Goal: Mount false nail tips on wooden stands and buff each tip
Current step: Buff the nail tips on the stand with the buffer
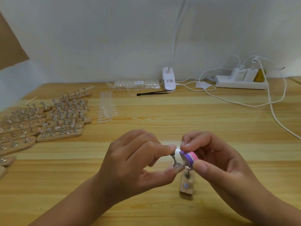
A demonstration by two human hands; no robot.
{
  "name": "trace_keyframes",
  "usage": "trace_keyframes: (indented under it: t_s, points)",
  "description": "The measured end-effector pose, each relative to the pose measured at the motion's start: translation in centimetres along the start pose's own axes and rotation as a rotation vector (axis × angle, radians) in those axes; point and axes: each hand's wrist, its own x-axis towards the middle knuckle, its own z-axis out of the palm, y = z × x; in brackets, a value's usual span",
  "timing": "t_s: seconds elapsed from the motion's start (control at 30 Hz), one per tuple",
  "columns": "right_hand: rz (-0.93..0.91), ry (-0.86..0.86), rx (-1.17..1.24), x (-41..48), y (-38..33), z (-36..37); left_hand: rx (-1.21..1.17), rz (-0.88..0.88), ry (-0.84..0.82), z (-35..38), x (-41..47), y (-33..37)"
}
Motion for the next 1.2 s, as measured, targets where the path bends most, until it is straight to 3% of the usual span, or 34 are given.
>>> trace_keyframes:
  t_s: [0.1,0.3,0.43,0.53,0.67,0.77,0.87,1.0,1.1,1.2]
  points:
    - [-0.082,-0.011,-0.051,-0.11,-0.25,0.32,-0.007,0.003,0.003,0.02,-0.01,-0.08]
    - [-0.105,0.000,-0.090,-0.31,-0.20,0.42,-0.008,-0.001,0.010,0.01,-0.11,-0.11]
    - [-0.010,0.026,-0.085,-0.18,-0.18,0.11,0.011,0.007,-0.002,0.03,-0.13,-0.31]
    - [-0.091,0.004,-0.087,-0.32,-0.23,0.30,-0.003,0.006,0.014,-0.01,-0.08,-0.36]
    - [-0.038,0.030,-0.103,-0.30,-0.20,0.12,0.011,0.030,0.006,0.02,-0.11,-0.35]
    - [-0.139,0.009,-0.154,-0.39,-0.12,0.31,-0.007,0.028,0.008,0.07,-0.13,-0.39]
    - [-0.093,0.033,-0.156,-0.29,-0.12,0.23,-0.001,0.033,-0.002,0.07,-0.08,-0.37]
    - [-0.167,0.028,-0.175,-0.52,-0.09,0.38,-0.027,0.014,0.020,0.12,-0.07,-0.28]
    - [-0.089,0.039,-0.141,-0.38,-0.24,0.29,-0.020,0.011,0.016,0.19,-0.12,-0.22]
    - [-0.148,0.015,-0.138,-0.42,-0.17,0.26,-0.043,-0.012,0.032,0.29,-0.15,-0.22]
